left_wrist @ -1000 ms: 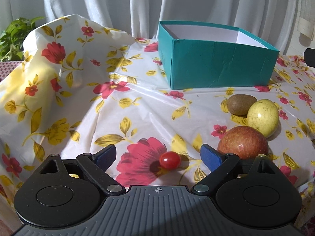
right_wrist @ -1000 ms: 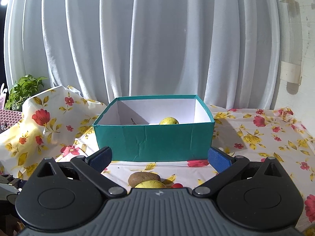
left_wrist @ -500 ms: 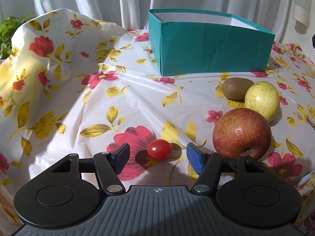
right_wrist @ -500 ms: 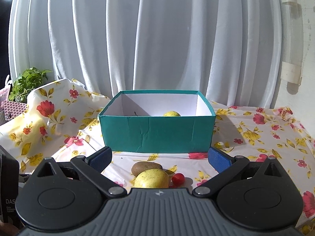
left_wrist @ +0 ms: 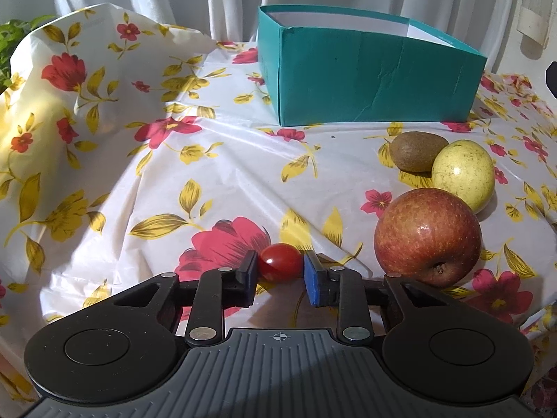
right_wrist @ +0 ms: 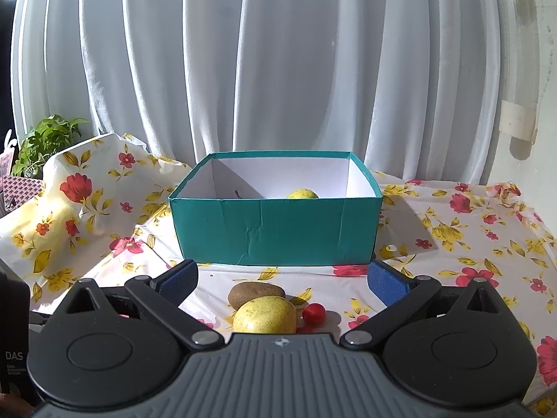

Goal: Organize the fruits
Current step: 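Grasp a red cherry tomato with the left tool, then hold the cherry tomato with the left tool while the right tool grasps a yellow pear, then lower the cherry tomato into the teal box and open the left tool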

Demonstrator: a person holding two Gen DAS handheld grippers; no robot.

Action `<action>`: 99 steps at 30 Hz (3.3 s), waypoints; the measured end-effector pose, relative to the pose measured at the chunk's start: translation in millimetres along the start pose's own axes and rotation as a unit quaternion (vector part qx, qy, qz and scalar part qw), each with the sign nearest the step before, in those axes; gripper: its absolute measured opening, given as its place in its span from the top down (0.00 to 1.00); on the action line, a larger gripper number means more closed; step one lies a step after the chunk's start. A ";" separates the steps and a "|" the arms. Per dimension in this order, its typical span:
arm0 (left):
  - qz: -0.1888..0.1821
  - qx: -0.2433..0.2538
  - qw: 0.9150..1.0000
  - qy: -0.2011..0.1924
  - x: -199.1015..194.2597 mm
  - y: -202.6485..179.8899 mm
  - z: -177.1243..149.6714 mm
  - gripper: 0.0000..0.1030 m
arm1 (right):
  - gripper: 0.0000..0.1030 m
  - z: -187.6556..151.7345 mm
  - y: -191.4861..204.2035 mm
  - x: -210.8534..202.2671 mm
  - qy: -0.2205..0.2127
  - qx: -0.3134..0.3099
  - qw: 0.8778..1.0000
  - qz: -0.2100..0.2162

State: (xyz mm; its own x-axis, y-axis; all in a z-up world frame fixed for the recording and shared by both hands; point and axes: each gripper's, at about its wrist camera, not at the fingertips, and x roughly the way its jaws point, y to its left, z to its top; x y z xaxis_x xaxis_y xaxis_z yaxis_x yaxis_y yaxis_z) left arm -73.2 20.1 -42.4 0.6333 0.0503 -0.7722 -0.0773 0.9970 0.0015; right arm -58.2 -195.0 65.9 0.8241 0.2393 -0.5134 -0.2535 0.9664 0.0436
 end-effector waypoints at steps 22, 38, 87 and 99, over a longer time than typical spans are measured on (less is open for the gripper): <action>0.005 -0.028 0.999 -0.045 -43.0 11.6 38.1 0.70 | 0.00 -37.3 13.0 62.3 0.071 -0.018 0.997 -0.025; 0.019 -0.039 0.999 -0.032 -38.5 18.1 43.4 0.70 | 0.15 -40.7 16.4 103.5 0.097 -0.004 0.995 -0.002; -0.007 -0.016 0.998 -0.065 -29.9 -7.6 106.5 0.70 | 0.38 13.5 -25.1 81.6 0.049 0.036 0.998 -0.018; -0.018 0.006 0.993 -0.117 -11.7 -55.0 184.1 0.70 | 0.38 38.9 -53.4 80.2 0.002 0.046 0.998 -0.035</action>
State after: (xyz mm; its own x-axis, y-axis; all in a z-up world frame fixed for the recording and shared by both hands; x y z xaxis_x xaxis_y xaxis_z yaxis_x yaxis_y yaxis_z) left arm 65.4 -24.5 83.5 0.7971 0.0259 -0.6033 -0.0433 0.9990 -0.0143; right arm 41.1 -223.7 55.8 0.8358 0.1698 -0.5222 -0.1465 0.9855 0.0860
